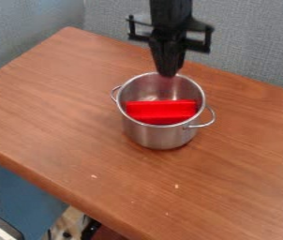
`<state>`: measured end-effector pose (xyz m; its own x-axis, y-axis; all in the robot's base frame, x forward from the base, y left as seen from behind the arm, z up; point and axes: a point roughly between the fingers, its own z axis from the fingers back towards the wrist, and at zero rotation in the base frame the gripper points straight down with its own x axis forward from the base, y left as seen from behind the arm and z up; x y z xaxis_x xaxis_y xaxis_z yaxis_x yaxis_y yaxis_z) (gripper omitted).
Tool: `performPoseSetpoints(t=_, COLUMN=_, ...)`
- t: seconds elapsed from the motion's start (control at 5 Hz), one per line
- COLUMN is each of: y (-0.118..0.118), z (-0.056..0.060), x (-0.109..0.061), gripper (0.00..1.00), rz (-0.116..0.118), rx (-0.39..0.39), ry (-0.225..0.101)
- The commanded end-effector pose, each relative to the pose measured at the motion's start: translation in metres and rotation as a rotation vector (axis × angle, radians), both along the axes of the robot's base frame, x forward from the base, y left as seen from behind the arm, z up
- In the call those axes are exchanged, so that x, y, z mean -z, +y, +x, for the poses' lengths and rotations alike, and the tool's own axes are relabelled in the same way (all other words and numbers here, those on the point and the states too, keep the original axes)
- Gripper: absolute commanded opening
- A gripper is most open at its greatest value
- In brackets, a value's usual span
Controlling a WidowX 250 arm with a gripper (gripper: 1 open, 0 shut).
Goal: Move the red object from the metal pot to the table
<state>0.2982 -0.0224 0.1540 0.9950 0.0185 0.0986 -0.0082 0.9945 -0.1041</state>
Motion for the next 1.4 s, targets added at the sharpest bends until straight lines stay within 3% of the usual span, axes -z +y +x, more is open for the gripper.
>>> performPoseSetpoints(t=0.0, y=-0.008, z=-0.001, x=-0.034, gripper=0.0, rz=-0.031, rx=0.019, ry=-0.091)
performPoseSetpoints(t=0.2, y=-0.016, z=-0.015, x=-0.028, gripper=1.0, rz=-0.019, rx=0.092, ry=-0.061)
performPoseSetpoints(t=0.4, y=-0.029, z=-0.029, x=-0.016, gripper=1.0, rz=0.007, rx=0.168, ry=-0.021)
performPoseSetpoints(t=0.6, y=-0.03, z=-0.03, x=-0.006, gripper=1.0, rz=0.028, rx=0.183, ry=0.003)
performPoseSetpoints(t=1.2, y=-0.01, z=0.004, x=0.02, gripper=1.0, rz=0.057, rx=0.105, ry=-0.01)
